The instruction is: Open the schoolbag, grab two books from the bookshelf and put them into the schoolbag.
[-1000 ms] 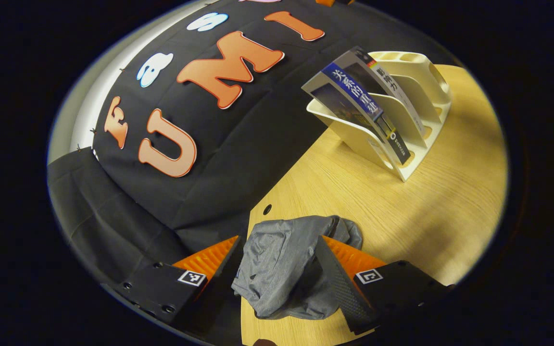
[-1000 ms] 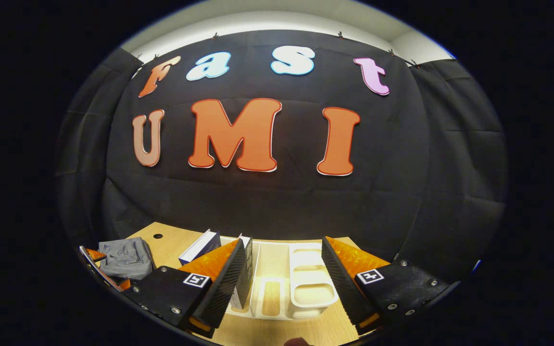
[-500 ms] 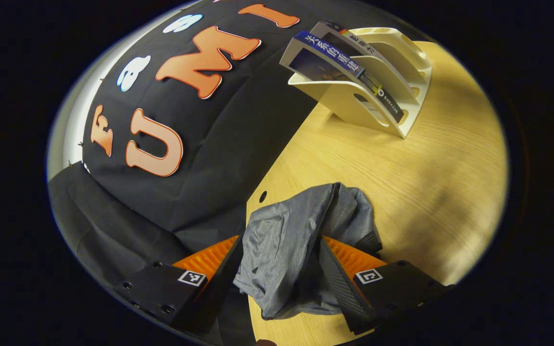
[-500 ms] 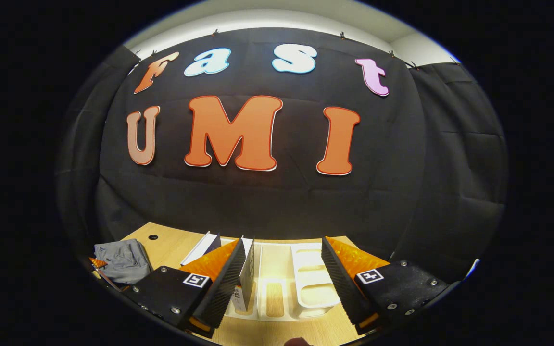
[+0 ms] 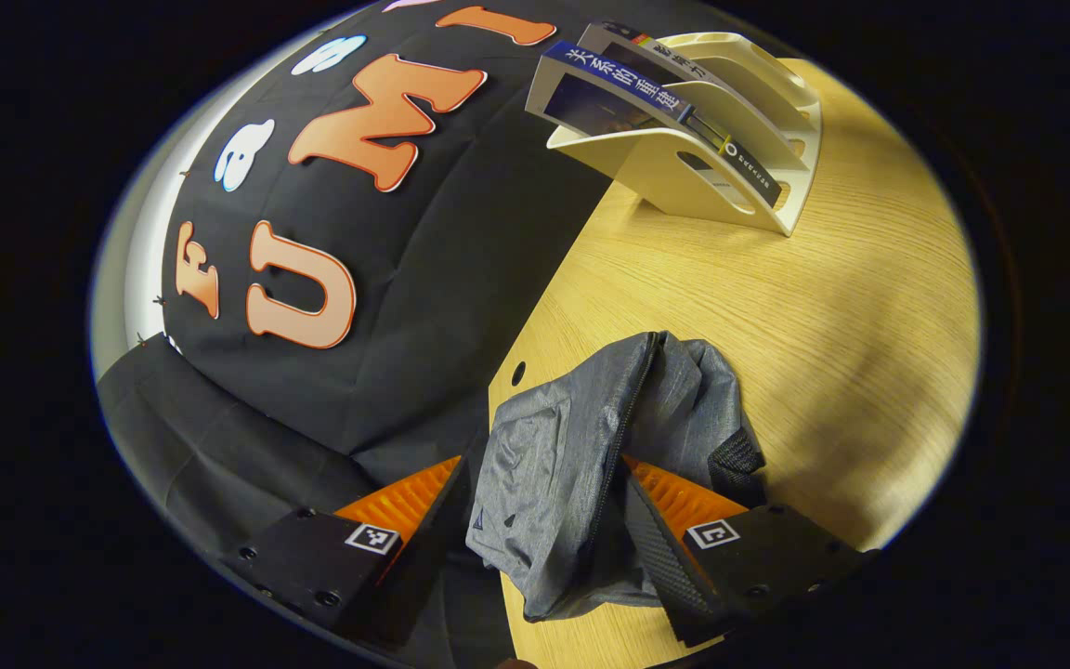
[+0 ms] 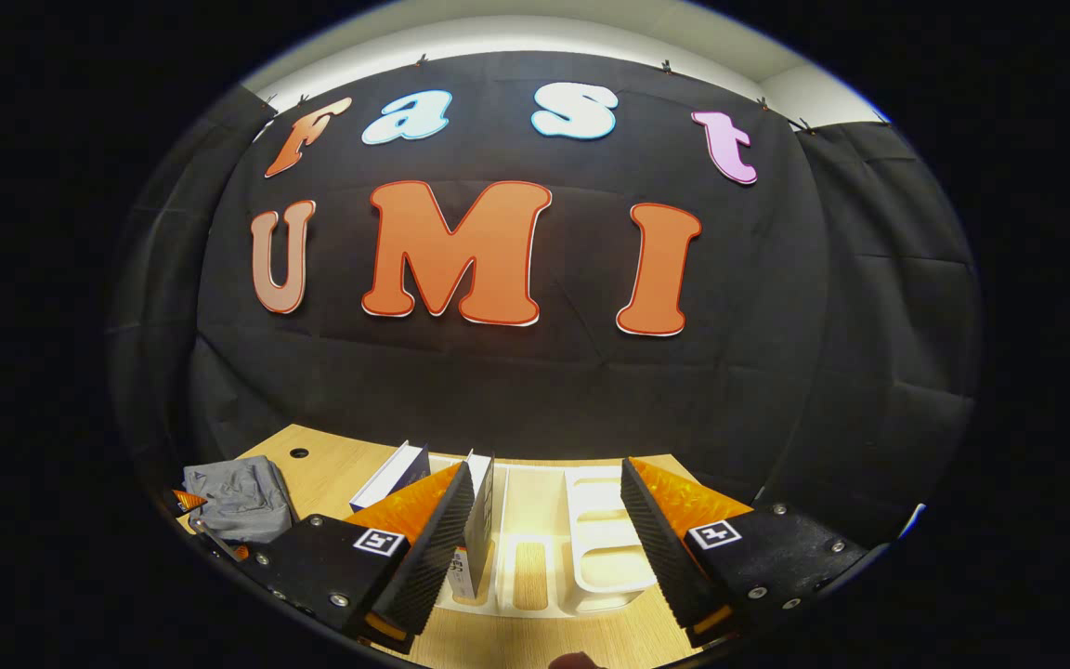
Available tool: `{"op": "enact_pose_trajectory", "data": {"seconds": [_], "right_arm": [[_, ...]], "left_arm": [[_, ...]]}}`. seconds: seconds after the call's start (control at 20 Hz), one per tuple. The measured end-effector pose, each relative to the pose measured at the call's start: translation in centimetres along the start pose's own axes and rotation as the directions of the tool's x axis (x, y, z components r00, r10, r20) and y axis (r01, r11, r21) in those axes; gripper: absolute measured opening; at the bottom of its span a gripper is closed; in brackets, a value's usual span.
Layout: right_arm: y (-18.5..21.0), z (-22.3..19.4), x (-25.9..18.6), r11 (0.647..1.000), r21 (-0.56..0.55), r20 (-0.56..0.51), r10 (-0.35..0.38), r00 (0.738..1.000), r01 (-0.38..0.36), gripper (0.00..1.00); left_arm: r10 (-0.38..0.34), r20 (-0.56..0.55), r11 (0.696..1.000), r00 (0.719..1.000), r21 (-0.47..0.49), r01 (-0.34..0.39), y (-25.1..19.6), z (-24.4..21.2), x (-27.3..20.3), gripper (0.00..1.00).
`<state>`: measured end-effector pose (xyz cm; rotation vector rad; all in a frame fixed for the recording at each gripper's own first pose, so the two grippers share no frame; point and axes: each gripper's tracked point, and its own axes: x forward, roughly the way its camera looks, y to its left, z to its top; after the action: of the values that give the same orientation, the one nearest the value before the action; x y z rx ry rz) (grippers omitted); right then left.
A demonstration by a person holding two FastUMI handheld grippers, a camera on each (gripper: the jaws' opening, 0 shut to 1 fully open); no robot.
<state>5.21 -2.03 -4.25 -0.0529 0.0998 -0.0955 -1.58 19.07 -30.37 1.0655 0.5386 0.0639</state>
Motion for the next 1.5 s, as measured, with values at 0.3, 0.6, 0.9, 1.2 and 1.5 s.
{"op": "enact_pose_trajectory", "data": {"seconds": [0.3,0.6,0.9,1.2,1.5], "right_arm": [[0.0,-0.2,0.0,1.0,0.002,-0.005,-0.004,1.0,0.004,0.95],[1.0,-0.3,0.1,1.0,0.007,-0.009,0.007,1.0,-0.007,0.95],[1.8,-0.3,0.0,1.0,-0.004,-0.014,-0.002,1.0,0.001,0.95],[2.5,-0.3,0.2,1.0,-0.022,-0.027,-0.012,1.0,0.011,0.95],[3.3,0.3,0.8,0.999,-0.041,-0.031,-0.024,0.999,0.022,0.95]], "left_arm": [[0.019,-0.002,0.999,1.0,-0.03,-0.02,2.7,0.4,-0.2,0.95],[-0.045,-0.036,0.999,0.998,-0.021,0.044,2.0,-0.5,2.2,0.95],[-0.099,-0.068,0.995,0.993,-0.025,0.097,0.9,-1.7,3.8,0.92],[-0.174,-0.043,0.984,0.984,-0.044,0.172,-0.2,-1.5,3.8,0.35],[-0.244,-0.03,0.967,0.969,-0.086,0.241,0.9,-1.3,3.8,0.09]]}}
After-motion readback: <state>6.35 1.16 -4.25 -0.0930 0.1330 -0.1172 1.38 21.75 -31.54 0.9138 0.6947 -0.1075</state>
